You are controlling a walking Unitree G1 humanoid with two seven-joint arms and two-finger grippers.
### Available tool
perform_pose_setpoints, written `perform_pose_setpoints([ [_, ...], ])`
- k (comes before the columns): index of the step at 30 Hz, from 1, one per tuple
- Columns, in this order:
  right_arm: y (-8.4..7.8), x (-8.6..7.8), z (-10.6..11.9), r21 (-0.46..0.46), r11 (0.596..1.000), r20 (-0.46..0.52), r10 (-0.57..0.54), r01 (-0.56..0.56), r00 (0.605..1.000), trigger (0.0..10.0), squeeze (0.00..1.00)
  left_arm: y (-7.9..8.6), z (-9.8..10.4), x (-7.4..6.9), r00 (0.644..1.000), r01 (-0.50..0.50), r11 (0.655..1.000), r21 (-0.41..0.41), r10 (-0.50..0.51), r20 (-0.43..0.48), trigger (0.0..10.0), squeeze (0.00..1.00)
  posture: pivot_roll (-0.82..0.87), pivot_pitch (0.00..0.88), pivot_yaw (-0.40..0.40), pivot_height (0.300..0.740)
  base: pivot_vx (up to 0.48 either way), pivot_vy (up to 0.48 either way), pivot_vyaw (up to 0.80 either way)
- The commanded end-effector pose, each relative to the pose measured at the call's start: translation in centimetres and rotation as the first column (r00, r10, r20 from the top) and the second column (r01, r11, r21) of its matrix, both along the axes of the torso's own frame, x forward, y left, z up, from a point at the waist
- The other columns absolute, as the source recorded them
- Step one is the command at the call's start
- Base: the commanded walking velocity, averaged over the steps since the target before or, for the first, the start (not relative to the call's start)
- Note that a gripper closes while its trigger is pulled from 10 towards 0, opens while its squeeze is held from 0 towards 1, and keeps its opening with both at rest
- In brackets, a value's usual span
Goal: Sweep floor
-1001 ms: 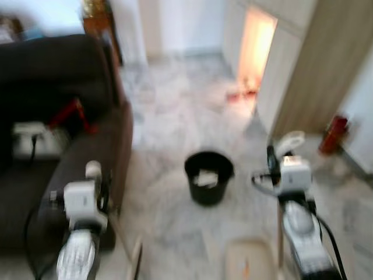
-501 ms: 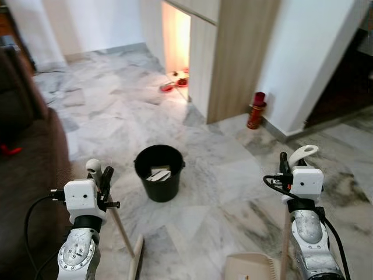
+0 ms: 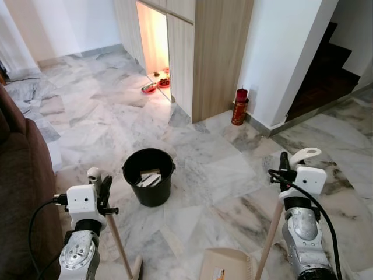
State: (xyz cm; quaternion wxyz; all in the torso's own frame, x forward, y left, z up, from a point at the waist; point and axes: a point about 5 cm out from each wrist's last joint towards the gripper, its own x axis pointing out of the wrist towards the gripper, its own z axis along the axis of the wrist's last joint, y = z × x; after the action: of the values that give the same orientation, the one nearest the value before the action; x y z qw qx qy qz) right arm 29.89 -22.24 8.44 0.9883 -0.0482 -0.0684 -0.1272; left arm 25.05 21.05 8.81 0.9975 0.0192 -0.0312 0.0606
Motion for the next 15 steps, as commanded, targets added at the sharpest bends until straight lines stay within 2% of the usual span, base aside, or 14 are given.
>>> perform_pose_setpoints([
  [1, 0.0, 0.5, 0.8, 0.010, 1.000, 0.037, -0.006, 0.006, 0.999, 10.0, 0.00, 0.5, 1.2, 0.6, 0.998, -0.001, 1.000, 0.006, 0.000, 0.065, 10.0, 0.00, 0.02, 0.000, 0.048, 0.740, 0.000, 0.000, -0.80],
  [7, 0.5, 1.4, 1.2, 0.034, 0.999, 0.051, 0.000, -0.001, 0.999, 10.0, 0.00, 0.3, 1.6, 1.8, 0.996, 0.014, 1.000, -0.022, -0.013, 0.086, 10.0, 0.00, 0.03, 0.000, 0.047, 0.740, 0.000, 0.000, -0.80],
  [12, 0.9, 2.2, 1.6, 0.044, 0.999, 0.061, 0.009, -0.012, 0.998, 10.0, 0.00, -0.1, 2.5, 3.0, 0.992, 0.021, 1.000, -0.011, -0.019, 0.124, 10.0, 0.00, 0.04, 0.000, 0.045, 0.740, 0.000, 0.000, -0.80],
  [15, 1.1, 2.3, 1.5, 0.042, 0.999, 0.063, 0.018, -0.020, 0.998, 10.0, 0.00, -0.1, 2.8, 3.4, 0.990, 0.025, 1.000, -0.009, -0.024, 0.137, 10.0, 0.00, 0.04, 0.000, 0.047, 0.740, 0.000, -0.355, -0.80],
])
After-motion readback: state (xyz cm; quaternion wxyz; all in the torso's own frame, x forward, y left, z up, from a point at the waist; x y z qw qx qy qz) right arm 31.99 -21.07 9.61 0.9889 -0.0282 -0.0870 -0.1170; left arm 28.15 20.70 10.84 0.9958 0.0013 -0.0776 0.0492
